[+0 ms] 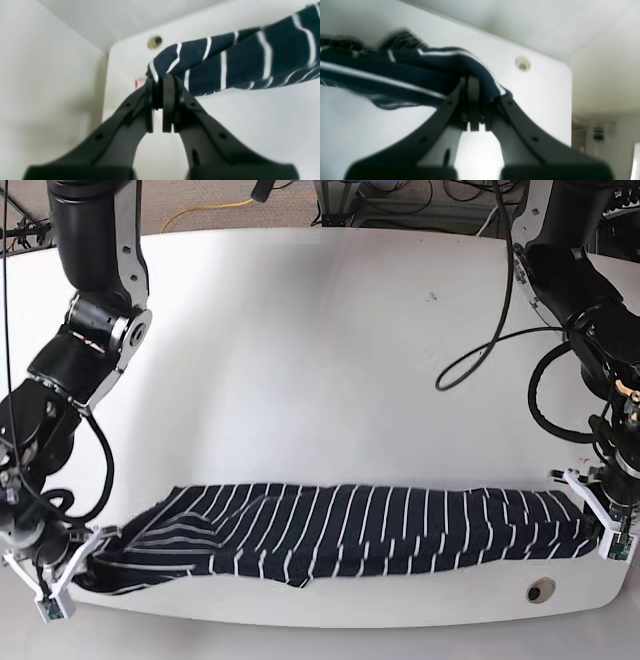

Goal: Fold the T-shirt properly
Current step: 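Lift the shirt with both grippers and swing it up off the table, then drag the held shirt edge away across the table with both grippers, spreading it flat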

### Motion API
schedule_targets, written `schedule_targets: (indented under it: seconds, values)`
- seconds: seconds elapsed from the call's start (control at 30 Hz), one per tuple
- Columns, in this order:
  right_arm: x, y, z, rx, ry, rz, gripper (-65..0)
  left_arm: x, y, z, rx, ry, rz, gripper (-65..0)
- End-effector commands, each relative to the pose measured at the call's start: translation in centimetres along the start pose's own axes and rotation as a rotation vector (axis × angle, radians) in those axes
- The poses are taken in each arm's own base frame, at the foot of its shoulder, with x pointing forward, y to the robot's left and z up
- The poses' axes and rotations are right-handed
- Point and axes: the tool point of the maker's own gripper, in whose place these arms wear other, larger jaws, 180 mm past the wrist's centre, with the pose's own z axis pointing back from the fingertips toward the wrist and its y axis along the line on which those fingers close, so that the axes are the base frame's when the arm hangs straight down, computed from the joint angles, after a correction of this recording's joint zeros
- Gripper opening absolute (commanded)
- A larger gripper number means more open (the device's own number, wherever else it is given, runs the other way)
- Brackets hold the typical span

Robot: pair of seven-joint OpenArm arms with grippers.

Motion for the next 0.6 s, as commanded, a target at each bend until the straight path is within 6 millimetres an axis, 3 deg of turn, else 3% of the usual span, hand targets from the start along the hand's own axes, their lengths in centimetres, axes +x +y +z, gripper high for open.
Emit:
schedule_targets:
  seconds: [0.0, 0.23, 0.37, 0.43, 0.5, 0.57]
  values:
    - [0.6, 0.4, 0.7, -0.017, -0.044, 0.021, -65.0, -0.2, 0.2, 0.4, 0.014, -0.012, -0.012, -65.0]
    - [-6.5, 2.6, 1.7, -0.025, 0.061, 0.018, -65.0, -8.1, -2.7, 1.7, -0.034, 0.145, 0.032, -65.0]
    - [-10.0, 4.9, 1.7, 0.042, 0.115, 0.010, -65.0, -12.7, -3.0, 3.0, -0.053, 0.247, 0.012, -65.0]
    - [-11.8, 6.0, 1.9, 0.084, 0.134, -0.011, -65.0, -15.0, -4.5, 3.7, -0.091, 0.300, 0.007, -65.0]
    - [-14.1, 6.5, 2.4, 0.107, 0.163, -0.051, -65.0, -18.0, -5.8, 5.0, -0.122, 0.373, 0.012, -65.0]
    - [-16.6, 7.0, 3.0, 0.125, 0.198, -0.098, -65.0, -20.6, -5.8, 6.3, -0.118, 0.437, 0.031, -65.0]
